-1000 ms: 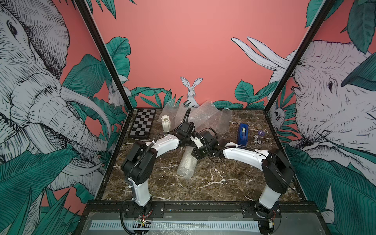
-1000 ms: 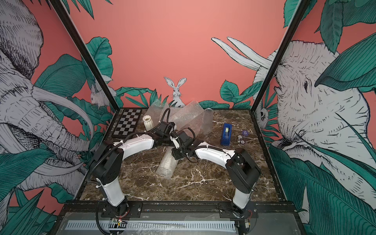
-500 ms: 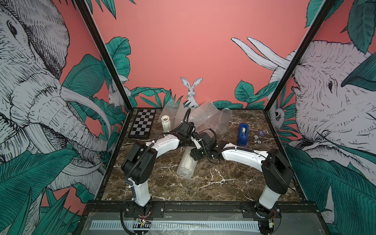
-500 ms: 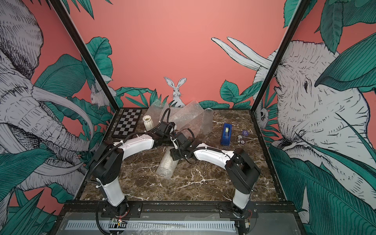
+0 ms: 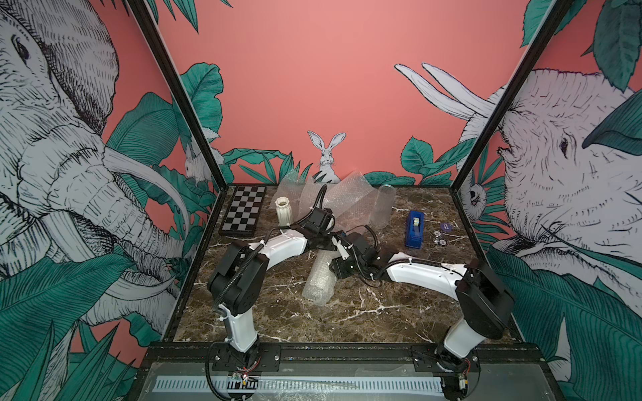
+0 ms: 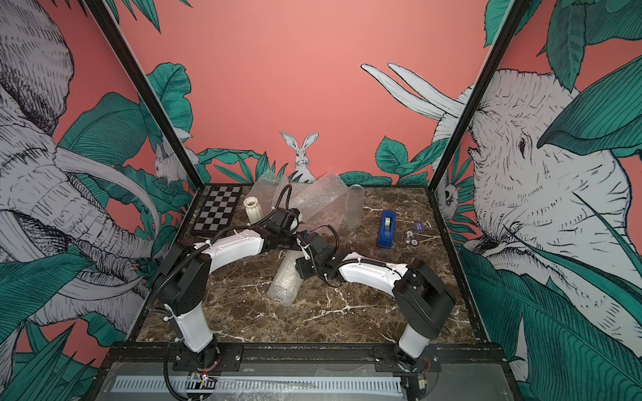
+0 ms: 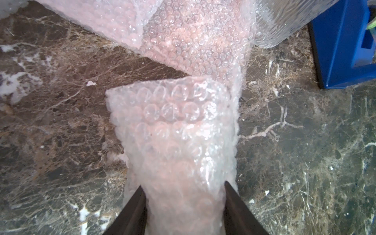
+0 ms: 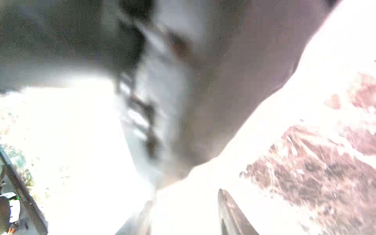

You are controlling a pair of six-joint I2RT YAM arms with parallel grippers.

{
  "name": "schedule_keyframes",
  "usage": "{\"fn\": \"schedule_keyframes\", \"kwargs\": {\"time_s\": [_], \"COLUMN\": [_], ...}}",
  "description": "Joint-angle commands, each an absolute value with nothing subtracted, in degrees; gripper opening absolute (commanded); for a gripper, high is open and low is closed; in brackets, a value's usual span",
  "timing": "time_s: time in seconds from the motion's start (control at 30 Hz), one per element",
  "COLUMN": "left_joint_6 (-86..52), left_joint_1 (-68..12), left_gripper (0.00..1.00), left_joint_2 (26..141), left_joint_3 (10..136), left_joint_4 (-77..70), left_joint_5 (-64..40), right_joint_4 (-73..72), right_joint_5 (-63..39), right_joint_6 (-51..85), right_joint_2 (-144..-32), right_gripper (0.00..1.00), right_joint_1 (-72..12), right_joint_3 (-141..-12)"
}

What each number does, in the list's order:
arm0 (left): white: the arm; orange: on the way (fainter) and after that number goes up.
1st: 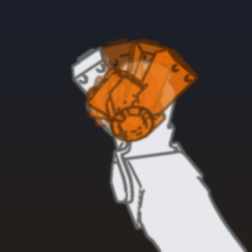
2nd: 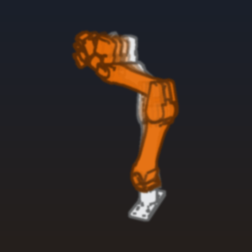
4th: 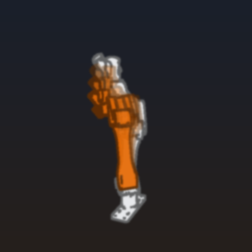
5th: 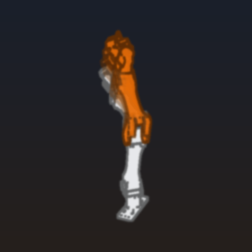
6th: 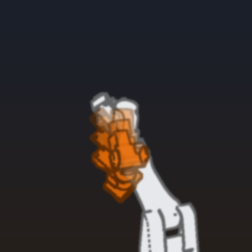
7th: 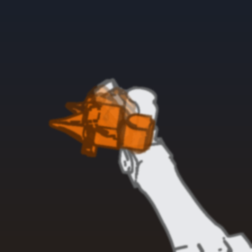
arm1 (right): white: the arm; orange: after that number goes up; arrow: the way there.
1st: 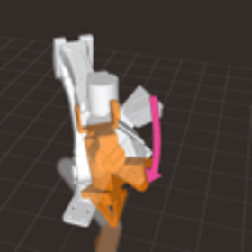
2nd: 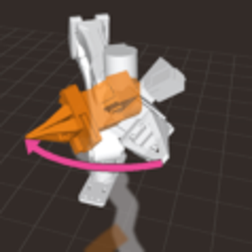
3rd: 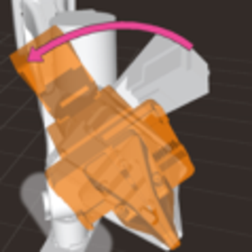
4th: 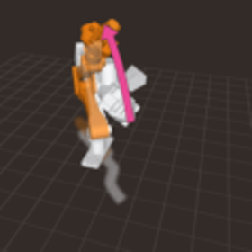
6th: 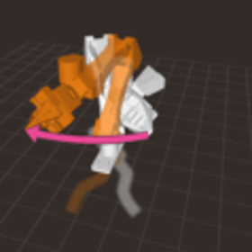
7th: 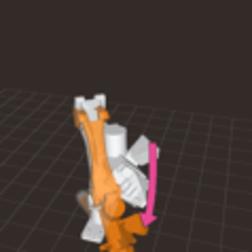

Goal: Wrap vases in bubble wrap
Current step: Stick the tape on the bubble wrap.

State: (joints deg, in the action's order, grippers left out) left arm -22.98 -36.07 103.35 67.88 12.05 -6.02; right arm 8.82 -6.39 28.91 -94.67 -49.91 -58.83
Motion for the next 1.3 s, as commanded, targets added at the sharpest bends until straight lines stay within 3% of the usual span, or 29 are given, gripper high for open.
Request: {"fn": "schedule_keyframes", "kwargs": {"time_s": [0.0,0.37,0.53,0.77,1.27], "left_joint_6": [-23.4,-23.3,-23.4,-23.1,-23.4], "left_joint_1": [-36.3,-36.4,-36.3,-36.4,-36.3], "left_gripper": [0.51,0.5,0.5,0.5,0.5], "left_joint_2": [103.3,103.0,103.0,102.9,102.2], "left_joint_3": [65.8,65.9,65.7,65.9,65.4], "left_joint_4": [19.4,19.6,19.4,19.7,19.5], "left_joint_5": [-5.0,-5.1,-5.1,-5.1,-5.1], "right_joint_4": [9.7,8.8,9.3,10.0,7.8], "right_joint_5": [-5.8,-4.8,-4.2,-4.2,-4.5], "right_joint_6": [30.3,30.3,30.2,29.7,29.7], "right_joint_2": [-92.5,-88.1,-86.5,-88.3,-92.7], "right_gripper": [0.53,0.56,0.51,0.45,0.46], "right_joint_1": [-49.7,-49.7,-49.7,-49.7,-49.8], "right_joint_3": [-57.0,-55.9,-54.9,-54.4,-56.8]}}
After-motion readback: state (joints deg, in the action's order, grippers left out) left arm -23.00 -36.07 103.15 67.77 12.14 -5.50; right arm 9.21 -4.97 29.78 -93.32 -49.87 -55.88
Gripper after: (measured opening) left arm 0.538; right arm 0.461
